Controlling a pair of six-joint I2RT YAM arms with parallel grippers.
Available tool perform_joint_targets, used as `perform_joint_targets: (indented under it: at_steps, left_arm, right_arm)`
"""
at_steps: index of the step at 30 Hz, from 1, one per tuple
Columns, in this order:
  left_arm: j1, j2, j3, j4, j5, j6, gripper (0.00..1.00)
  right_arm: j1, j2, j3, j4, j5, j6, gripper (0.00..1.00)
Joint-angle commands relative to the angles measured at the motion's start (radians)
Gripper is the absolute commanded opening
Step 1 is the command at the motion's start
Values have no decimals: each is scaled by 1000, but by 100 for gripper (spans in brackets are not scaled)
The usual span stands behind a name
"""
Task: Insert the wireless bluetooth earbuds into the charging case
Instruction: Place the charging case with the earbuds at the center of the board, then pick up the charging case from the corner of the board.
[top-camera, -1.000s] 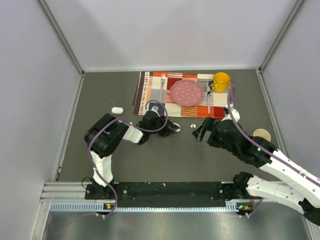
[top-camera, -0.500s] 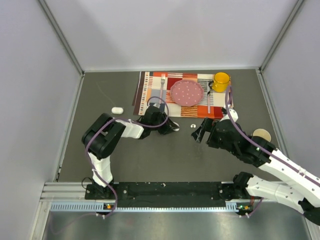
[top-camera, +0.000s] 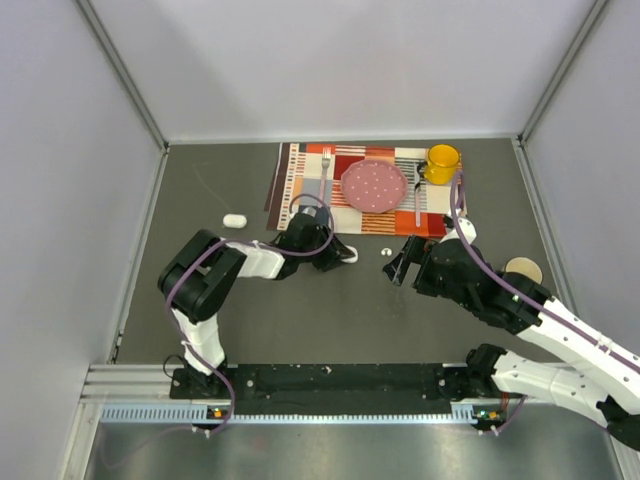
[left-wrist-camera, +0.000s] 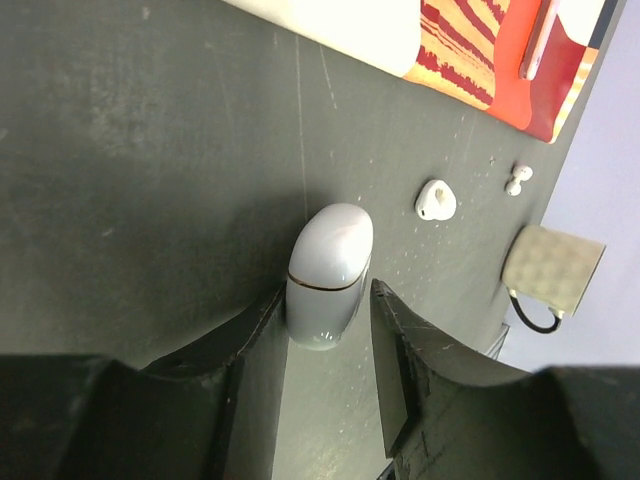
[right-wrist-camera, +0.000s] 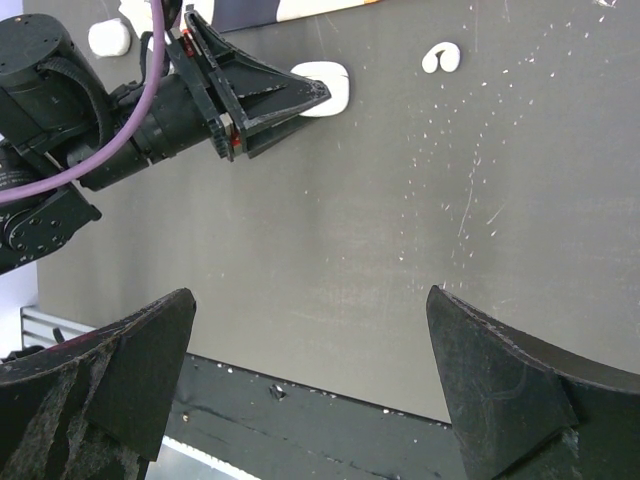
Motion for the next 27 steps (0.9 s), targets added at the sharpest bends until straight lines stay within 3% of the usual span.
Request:
perform_joint_targets:
  at_steps: [1, 14, 19, 25, 27]
  left_arm:
    - [7, -46, -42, -110, -76, 35, 44]
    - [17, -170, -71, -240, -199, 121, 45]
    - [25, -283, -89, -269, -237, 207, 44]
    - [28, -520, -122, -306, -448, 295, 44]
    - [33, -596, -115, -360, -568, 337, 49]
  right_arm:
    - [-5, -19, 27, 6, 15, -8, 99]
    - [-5, -21, 19, 6, 18, -4, 99]
    - [-5, -21, 18, 6, 21, -4, 99]
    - [-5, -24, 15, 4, 32, -3, 99]
    - [-7, -24, 13, 6, 32, -4, 99]
